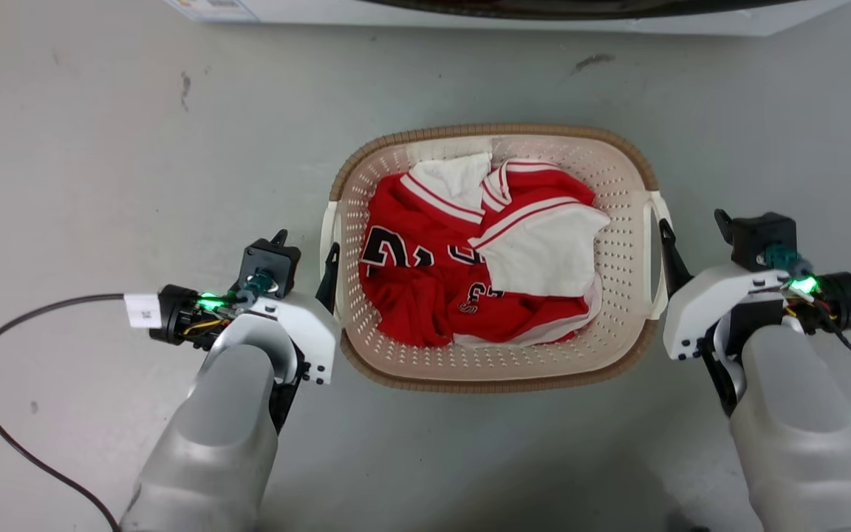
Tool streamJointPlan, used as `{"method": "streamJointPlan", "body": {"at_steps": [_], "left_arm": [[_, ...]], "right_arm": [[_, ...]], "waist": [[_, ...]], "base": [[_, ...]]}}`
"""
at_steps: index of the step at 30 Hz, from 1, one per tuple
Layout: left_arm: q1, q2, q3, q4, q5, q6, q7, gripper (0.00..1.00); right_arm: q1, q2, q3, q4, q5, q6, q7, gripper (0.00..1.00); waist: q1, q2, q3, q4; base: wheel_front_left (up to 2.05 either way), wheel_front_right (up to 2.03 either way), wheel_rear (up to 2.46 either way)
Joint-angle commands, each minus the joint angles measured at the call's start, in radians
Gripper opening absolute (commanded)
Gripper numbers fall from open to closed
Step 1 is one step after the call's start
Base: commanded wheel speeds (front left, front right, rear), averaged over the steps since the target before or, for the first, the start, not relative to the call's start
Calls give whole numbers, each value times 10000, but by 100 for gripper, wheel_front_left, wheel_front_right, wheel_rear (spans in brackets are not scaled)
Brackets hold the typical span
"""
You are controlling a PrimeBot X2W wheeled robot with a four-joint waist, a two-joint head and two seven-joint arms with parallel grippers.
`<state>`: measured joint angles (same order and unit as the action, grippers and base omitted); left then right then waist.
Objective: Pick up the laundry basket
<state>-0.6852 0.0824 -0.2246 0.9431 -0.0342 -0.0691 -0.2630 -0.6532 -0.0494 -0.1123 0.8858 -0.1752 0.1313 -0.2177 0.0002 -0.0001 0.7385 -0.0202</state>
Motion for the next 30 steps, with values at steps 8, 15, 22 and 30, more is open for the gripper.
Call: {"method": "streamJointPlan", "body": {"at_steps": [8, 15, 22, 30], "left_arm": [[-1595, -57, -123, 2103, -794, -557, 473, 100], [-2228, -181, -821, 2765, -1499, -595, 1181, 100], [-2386, -226, -1749, 2742, -2343, -600, 1528, 100], [-2466, -70, -2605, 2691, -3044, -601, 1519, 100]], "right_arm": [[-1339, -13, -142, 1676, 54, -8, 937, 100], [-2135, -15, 152, 2619, 221, -8, 1521, 100], [-2525, -15, 78, 3043, 85, -9, 1634, 100], [-2685, -15, -186, 3294, -117, -10, 1587, 100]], "waist": [[-2, 1, 749, 40], [-2, 1, 1019, 100], [-2, 1, 1210, 143], [-2, 1, 1301, 155]], "base": [[0, 0, 0], [0, 0, 0], [0, 0, 0], [0, 0, 0]]}}
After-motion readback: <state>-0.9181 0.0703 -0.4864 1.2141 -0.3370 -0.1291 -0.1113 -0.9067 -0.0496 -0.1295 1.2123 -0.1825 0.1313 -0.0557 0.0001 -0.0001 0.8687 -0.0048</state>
